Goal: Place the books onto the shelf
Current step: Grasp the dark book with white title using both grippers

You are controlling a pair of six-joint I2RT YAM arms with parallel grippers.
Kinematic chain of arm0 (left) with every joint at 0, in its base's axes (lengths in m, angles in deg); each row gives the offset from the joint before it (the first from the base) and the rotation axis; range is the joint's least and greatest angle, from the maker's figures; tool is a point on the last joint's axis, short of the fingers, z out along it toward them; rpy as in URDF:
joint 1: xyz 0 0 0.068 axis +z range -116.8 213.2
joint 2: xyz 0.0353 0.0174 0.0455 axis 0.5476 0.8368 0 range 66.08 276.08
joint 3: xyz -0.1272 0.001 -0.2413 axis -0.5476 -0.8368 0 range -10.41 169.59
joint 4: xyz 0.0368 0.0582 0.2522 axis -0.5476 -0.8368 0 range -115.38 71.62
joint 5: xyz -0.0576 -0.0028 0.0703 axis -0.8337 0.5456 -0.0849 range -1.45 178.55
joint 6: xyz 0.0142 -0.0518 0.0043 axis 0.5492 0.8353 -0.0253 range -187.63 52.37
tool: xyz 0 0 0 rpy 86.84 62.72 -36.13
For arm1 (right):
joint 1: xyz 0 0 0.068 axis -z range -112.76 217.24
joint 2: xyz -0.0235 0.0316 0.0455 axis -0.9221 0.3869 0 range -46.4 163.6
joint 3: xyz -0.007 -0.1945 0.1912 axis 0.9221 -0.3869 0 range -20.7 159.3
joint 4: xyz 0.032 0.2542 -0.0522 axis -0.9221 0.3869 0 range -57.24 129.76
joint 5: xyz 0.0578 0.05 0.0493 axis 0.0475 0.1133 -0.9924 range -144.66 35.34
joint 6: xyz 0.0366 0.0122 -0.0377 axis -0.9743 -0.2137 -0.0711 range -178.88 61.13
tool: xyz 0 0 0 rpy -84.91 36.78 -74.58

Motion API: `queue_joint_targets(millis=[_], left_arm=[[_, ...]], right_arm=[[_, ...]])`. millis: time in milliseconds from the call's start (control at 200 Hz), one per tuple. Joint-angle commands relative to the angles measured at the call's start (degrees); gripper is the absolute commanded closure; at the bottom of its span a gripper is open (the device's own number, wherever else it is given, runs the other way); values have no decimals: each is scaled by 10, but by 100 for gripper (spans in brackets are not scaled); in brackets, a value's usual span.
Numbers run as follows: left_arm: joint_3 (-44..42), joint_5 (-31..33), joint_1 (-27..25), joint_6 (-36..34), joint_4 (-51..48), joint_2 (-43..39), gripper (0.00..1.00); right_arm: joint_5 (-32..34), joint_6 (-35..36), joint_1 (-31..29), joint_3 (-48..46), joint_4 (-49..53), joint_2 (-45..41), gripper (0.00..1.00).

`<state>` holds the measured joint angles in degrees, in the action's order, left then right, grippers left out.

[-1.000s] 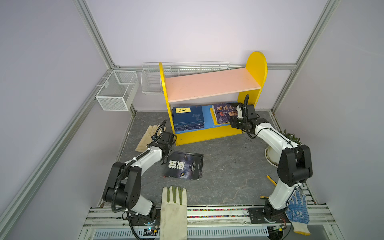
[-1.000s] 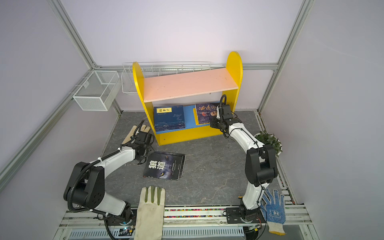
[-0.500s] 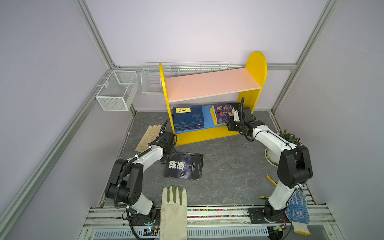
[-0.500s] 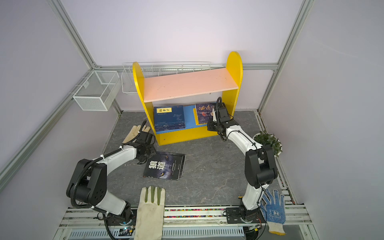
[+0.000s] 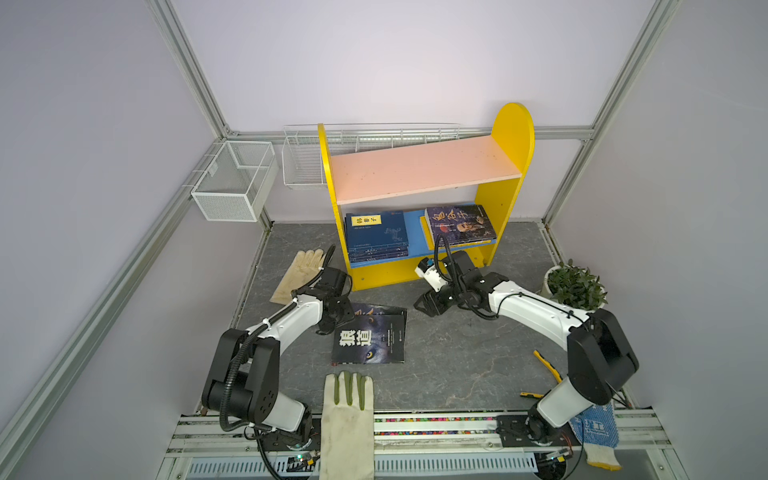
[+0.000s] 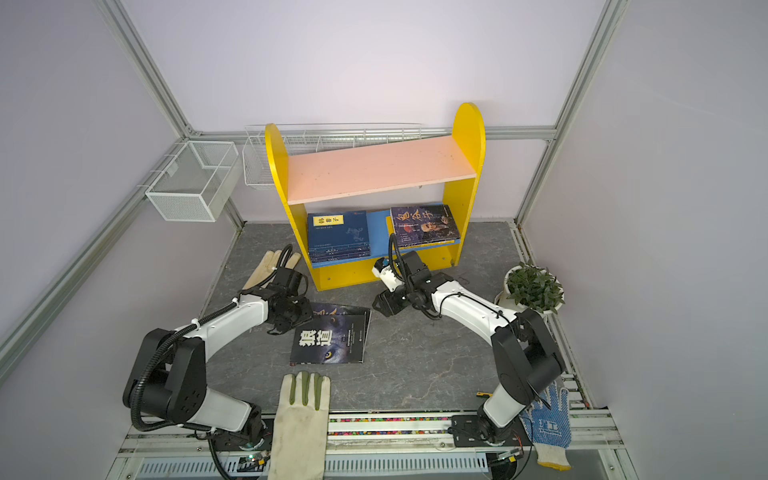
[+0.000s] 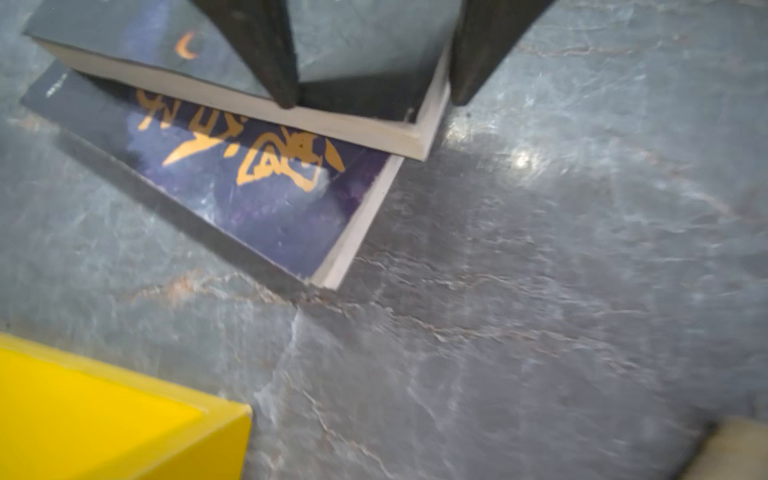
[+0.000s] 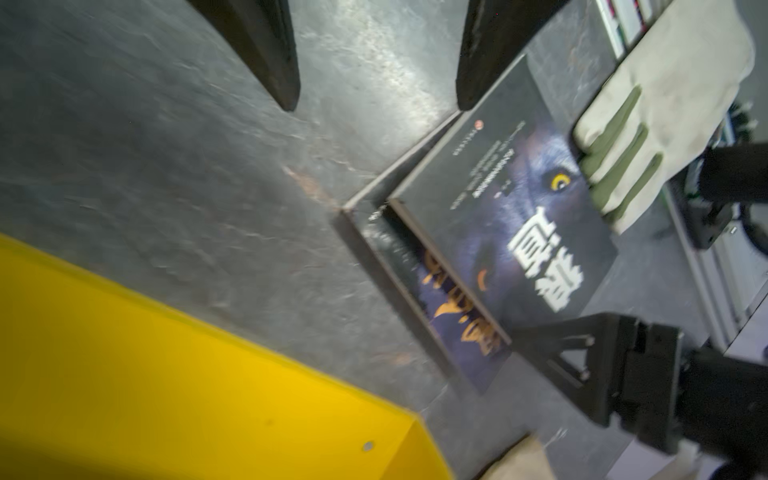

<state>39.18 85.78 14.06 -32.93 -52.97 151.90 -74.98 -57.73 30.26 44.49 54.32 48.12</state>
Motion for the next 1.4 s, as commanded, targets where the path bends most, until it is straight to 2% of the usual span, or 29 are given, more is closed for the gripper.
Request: queue_joint_targets(millis=[0,155,320,515,690,900,1075,1155,1215,1395], left_arm=[[-4,-68,-3,-25,-7,3,46],[1,-107,-5,-37,4,13,46],[4,-119,-10,-43,9,22,46],[6,-123,-14,-46,11,30,46],[7,-121,-13,-46,11,39,46],[8,-114,-14,-47,12,41,46],[18,-122,-16,-54,15,54,53],[26,-124,-16,-56,16,58,59],[31,-126,-17,-57,18,58,60],[43,-147,-17,-64,32,54,60]], right_arm=[[-91,80,-21,24,62,47,37],[-108,106,-36,84,138,129,37],[-129,106,-26,106,168,185,37],[-86,83,-3,78,149,175,37],[-84,94,11,57,166,169,37],[-156,111,9,58,144,199,37],[-238,107,9,102,117,207,38],[-262,103,12,114,107,189,42],[-278,97,20,115,98,168,49],[-323,37,43,89,16,115,84]])
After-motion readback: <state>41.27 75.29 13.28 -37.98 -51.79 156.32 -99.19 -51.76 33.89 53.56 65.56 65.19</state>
